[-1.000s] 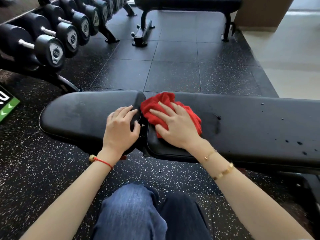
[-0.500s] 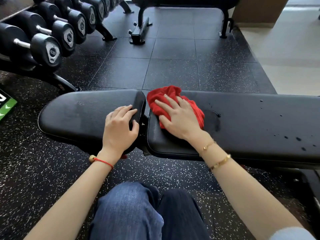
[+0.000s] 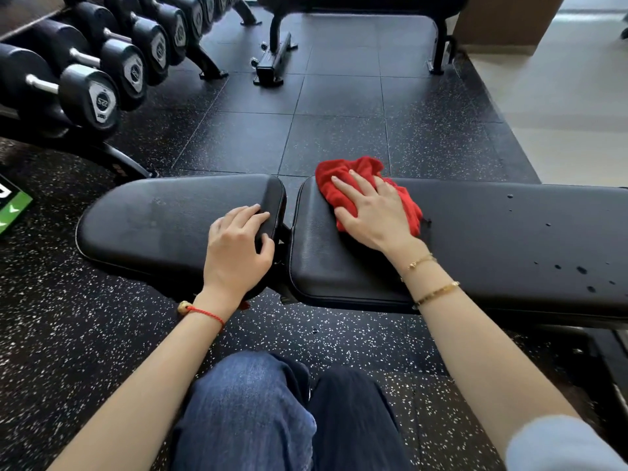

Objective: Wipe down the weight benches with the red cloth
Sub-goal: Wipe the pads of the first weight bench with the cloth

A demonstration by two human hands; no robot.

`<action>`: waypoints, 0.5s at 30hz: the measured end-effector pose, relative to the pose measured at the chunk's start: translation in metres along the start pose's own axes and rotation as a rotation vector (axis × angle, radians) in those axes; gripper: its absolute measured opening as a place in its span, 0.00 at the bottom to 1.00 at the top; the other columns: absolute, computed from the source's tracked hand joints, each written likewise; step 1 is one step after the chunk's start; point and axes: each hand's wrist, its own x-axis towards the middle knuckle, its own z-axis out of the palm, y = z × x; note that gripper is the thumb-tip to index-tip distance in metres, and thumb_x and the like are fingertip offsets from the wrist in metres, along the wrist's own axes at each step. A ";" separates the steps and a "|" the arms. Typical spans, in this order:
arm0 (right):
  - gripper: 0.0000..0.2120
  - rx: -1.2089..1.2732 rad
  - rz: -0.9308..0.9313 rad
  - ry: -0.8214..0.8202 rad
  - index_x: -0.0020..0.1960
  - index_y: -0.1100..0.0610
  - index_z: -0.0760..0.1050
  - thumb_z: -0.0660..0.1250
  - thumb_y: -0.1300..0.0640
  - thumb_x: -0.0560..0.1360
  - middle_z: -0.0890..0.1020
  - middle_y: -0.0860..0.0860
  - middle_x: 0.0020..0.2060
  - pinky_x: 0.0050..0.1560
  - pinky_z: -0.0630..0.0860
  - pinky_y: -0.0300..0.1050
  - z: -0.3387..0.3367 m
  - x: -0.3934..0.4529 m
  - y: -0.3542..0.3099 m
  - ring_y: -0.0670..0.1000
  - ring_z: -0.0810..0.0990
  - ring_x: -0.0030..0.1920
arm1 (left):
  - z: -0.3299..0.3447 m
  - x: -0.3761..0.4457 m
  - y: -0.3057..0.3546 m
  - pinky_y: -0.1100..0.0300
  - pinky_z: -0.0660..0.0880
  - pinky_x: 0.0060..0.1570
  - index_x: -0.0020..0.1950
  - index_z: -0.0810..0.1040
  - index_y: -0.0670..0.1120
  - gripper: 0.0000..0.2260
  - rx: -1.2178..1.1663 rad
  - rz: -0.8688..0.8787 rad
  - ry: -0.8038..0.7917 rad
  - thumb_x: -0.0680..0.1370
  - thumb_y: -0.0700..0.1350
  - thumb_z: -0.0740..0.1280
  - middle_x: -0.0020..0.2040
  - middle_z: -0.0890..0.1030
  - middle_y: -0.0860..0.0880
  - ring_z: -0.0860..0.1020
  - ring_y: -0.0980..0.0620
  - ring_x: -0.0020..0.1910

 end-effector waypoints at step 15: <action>0.27 -0.015 -0.013 0.013 0.76 0.39 0.60 0.60 0.43 0.78 0.61 0.45 0.78 0.77 0.50 0.52 -0.014 -0.033 0.037 0.57 0.59 0.76 | -0.001 0.001 0.001 0.47 0.68 0.67 0.61 0.81 0.44 0.16 0.009 0.006 -0.016 0.74 0.43 0.67 0.64 0.80 0.47 0.75 0.47 0.66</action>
